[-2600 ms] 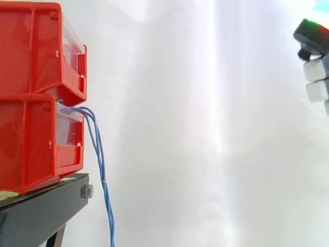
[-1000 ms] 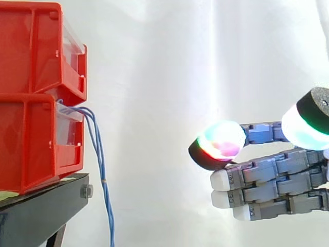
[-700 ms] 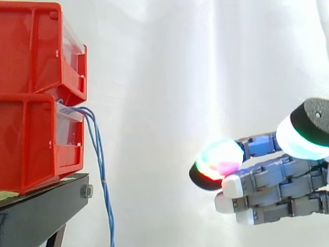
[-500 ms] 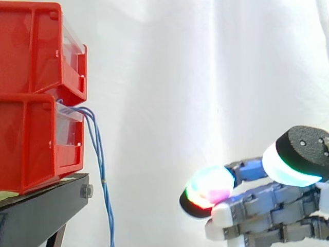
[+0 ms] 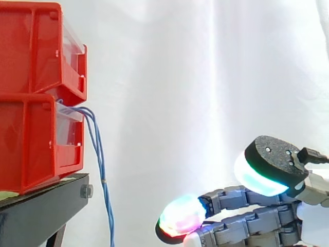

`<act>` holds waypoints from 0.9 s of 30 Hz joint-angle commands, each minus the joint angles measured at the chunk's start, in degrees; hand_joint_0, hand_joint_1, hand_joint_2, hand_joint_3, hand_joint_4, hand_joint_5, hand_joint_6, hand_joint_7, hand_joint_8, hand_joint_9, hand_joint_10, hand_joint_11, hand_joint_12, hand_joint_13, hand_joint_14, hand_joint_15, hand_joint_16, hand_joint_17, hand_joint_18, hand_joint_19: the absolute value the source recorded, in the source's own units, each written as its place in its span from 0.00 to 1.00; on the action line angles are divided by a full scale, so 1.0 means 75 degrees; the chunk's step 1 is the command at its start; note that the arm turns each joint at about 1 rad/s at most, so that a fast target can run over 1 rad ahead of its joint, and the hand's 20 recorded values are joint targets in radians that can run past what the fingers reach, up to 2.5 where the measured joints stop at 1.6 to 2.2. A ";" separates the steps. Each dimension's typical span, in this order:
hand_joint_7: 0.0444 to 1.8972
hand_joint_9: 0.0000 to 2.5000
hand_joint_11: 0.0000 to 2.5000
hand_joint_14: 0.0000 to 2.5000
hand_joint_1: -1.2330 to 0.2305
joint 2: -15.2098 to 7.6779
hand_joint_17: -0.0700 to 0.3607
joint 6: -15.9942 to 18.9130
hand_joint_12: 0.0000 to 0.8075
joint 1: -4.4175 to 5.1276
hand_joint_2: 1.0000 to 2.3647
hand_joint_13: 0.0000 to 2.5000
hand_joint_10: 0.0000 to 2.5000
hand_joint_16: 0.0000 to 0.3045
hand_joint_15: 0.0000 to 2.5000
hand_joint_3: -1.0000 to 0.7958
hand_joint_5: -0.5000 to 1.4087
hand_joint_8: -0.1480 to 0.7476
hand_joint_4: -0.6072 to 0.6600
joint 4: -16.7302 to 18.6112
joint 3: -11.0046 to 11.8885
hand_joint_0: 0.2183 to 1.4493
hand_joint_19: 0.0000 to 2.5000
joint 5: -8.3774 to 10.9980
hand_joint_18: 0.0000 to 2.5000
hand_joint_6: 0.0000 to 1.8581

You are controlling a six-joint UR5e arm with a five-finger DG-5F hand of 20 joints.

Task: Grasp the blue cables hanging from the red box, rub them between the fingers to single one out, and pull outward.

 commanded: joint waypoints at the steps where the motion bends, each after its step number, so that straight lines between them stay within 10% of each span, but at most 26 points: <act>1: 0.39 0.00 0.00 0.00 0.41 -0.0003 0.49 -0.0144 0.45 0.0001 0.00 0.00 0.00 0.20 0.00 0.28 0.13 0.43 0.60 -0.0035 0.0003 0.11 0.04 0.0232 0.00 0.27; 19: 0.40 0.06 0.00 0.00 0.38 -0.0003 0.46 -0.0918 0.44 0.0083 0.00 0.03 0.00 0.19 0.00 0.28 0.15 0.44 0.66 -0.0281 0.0179 0.13 0.04 0.0291 0.00 0.27; 27: 0.39 0.00 0.00 0.00 0.42 -0.0015 0.61 -0.1176 0.51 0.0059 0.00 0.03 0.00 0.28 0.00 0.28 0.12 0.41 0.58 -0.0234 0.0284 0.13 0.01 0.0279 0.01 0.27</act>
